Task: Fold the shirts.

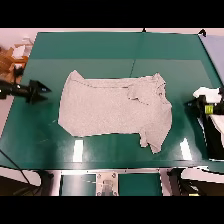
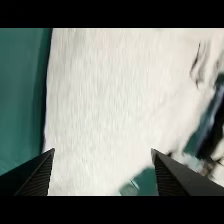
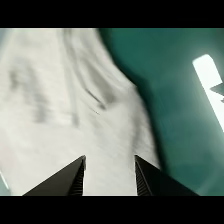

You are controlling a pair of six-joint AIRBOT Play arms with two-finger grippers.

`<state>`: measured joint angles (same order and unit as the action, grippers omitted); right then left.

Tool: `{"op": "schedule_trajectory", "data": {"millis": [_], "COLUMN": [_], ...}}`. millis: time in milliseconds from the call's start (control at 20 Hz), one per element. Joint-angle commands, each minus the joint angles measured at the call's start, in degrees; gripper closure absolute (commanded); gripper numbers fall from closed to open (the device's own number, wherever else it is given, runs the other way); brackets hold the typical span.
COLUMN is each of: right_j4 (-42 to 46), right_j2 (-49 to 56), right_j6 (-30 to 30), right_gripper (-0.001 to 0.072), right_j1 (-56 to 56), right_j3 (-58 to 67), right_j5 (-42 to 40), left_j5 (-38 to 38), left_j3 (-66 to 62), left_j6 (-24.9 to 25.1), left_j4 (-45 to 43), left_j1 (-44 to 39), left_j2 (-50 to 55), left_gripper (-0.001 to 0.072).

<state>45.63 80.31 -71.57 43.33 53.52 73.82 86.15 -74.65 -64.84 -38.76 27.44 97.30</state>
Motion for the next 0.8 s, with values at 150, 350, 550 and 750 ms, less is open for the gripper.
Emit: {"op": "schedule_trajectory", "data": {"millis": [150,350,550,750], "right_j4": [8.9,8.2,5.9,5.9], "right_j2": [0.0,4.2,5.1,5.1], "right_j6": [-2.8,-2.5,0.7,-3.8], "right_gripper": [0.028,0.0325,0.0701,0.0702], "right_j1": [-1.4,-8.8,-12.0,-7.6], "right_j3": [-8.0,-8.7,-7.5,-4.3], "right_j5": [-1.5,-3.9,-6.1,-10.3], "left_j5": [6.4,8.0,7.9,3.3], "left_j3": [16.0,17.6,17.8,22.0], "left_j6": [2.6,1.8,-0.3,-3.2], "left_j4": [-0.3,-1.3,-6.5,-13.7], "left_j1": [1.1,1.1,1.1,1.1], "left_j2": [0.0,-0.4,-5.7,-16.5], "left_gripper": [0.0002,0.0002,0.0003,0.0002]}}
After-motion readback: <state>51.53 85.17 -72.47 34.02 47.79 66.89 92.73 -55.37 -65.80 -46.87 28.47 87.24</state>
